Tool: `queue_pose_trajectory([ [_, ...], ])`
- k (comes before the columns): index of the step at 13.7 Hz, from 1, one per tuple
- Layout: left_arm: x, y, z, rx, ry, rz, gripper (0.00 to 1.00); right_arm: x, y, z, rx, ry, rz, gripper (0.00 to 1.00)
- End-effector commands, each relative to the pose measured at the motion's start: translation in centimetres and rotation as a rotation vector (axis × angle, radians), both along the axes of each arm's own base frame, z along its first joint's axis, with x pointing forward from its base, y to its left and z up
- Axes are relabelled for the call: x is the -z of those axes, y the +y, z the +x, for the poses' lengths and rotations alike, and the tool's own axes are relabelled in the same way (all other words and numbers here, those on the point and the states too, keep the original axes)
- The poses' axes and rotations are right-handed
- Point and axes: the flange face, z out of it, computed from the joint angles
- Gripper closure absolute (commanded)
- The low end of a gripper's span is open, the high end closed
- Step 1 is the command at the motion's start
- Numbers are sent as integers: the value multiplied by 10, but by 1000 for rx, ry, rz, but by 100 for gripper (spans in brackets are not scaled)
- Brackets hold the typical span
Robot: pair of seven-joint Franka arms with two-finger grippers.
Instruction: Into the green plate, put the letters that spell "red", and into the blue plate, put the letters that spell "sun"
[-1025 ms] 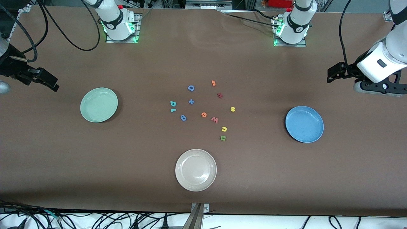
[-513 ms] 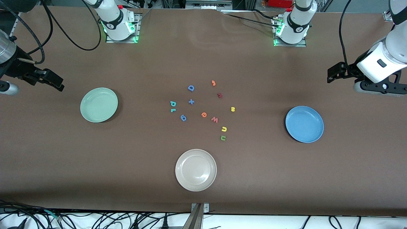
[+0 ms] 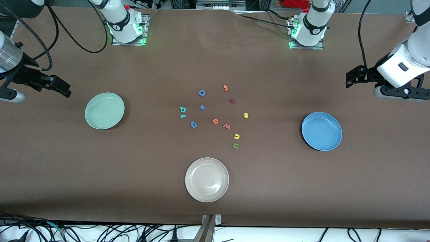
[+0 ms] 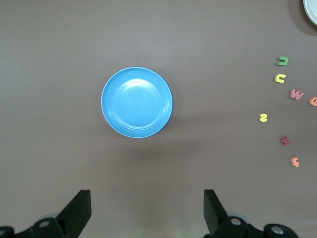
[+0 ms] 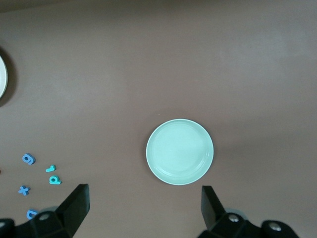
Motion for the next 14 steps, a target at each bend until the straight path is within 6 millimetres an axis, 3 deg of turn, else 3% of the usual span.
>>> queue_pose_trajectory([
  [1, -5, -1, 2, -1, 0, 19, 0, -1, 1, -5, 6, -11, -11, 0],
  [14, -4, 0, 2, -1, 2, 17, 0, 0, 7, -7, 2, 0, -9, 0],
])
